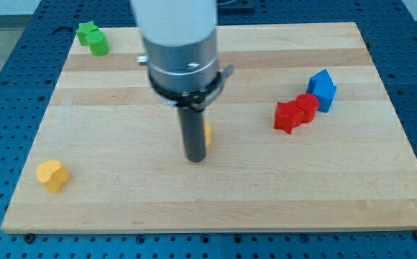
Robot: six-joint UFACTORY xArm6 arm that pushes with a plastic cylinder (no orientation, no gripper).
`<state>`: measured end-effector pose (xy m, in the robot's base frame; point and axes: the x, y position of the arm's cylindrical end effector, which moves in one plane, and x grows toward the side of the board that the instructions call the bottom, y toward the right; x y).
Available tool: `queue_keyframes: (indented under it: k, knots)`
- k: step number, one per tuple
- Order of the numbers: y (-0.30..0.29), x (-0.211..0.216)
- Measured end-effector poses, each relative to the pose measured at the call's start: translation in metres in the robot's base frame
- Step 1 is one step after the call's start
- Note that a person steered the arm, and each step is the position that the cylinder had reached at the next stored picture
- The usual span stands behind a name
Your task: Slide the yellow hexagon into the red star
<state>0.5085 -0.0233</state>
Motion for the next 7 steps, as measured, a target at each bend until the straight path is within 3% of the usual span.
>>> queue_keyframes:
  k: [1, 2, 3, 4, 5, 7]
  knots:
    - [0.031, -0.011]
    - [0.028, 0.004]
    - [-0.014, 0.028]
    - [-0.059, 0.027]
    - [-0.061, 0.004]
    - [0.028, -0.032]
